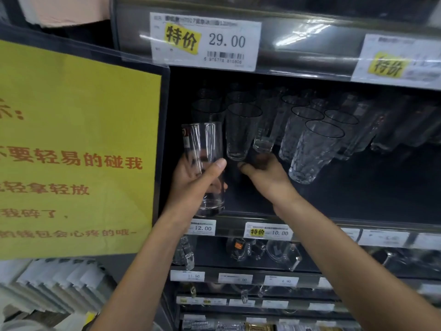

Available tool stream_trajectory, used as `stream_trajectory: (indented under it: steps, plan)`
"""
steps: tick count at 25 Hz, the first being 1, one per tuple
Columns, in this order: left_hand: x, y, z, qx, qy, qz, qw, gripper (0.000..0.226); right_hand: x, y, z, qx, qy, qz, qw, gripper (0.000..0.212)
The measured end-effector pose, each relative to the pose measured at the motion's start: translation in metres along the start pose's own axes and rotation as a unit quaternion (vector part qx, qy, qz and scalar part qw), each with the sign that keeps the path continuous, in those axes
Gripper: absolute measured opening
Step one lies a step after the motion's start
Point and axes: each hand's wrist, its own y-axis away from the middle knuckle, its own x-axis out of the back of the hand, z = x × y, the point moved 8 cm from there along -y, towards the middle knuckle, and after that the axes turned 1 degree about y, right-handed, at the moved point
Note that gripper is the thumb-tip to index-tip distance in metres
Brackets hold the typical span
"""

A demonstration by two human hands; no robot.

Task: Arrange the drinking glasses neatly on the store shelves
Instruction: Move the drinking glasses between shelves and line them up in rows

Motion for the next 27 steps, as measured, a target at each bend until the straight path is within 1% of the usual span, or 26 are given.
stream_trajectory:
  steps: [3,5,9,11,14,16,17,19,22,24,27]
  plan:
    - [-0.016,0.004,0.007,-0.024,-0.008,-0.015,1.0,0.047,0.033,0.031,0.004,0.009,0.094,-0.049,0.994,0.06]
    - [-0.036,0.008,0.014,-0.039,-0.012,-0.025,0.999,0.045,0.061,0.049,0.011,0.007,0.14,-0.067,0.988,0.062]
    - [-0.087,0.02,0.021,-0.064,-0.007,-0.065,0.996,0.042,0.12,0.066,0.034,0.008,0.185,-0.064,0.981,0.07]
    - [-0.118,0.025,0.018,-0.07,-0.007,-0.081,0.994,0.04,0.153,0.069,0.051,0.01,0.202,-0.063,0.977,0.078]
    - [-0.168,0.03,0.005,-0.072,-0.007,-0.073,0.995,0.041,0.206,0.066,0.082,0.017,0.234,-0.065,0.97,0.094]
    - [-0.206,0.034,-0.007,-0.074,-0.015,-0.069,0.995,0.047,0.243,0.061,0.105,0.024,0.258,-0.071,0.963,0.096]
    - [-0.228,0.038,-0.014,-0.071,-0.018,-0.065,0.995,0.049,0.262,0.058,0.118,0.036,0.283,-0.083,0.955,0.094]
    - [-0.273,0.045,-0.032,-0.058,-0.023,-0.053,0.997,0.046,0.299,0.051,0.141,0.067,0.352,-0.121,0.926,0.095]
    - [-0.335,0.053,-0.056,-0.047,-0.05,-0.053,0.996,0.047,0.353,0.039,0.177,0.064,0.433,-0.164,0.884,0.098]
    - [-0.365,0.052,-0.065,-0.051,-0.064,-0.043,0.996,0.043,0.385,0.026,0.194,0.073,0.465,-0.179,0.864,0.108]
    - [-0.398,0.047,-0.078,-0.053,-0.102,-0.022,0.993,0.037,0.419,0.004,0.212,0.112,0.507,-0.181,0.835,0.11]
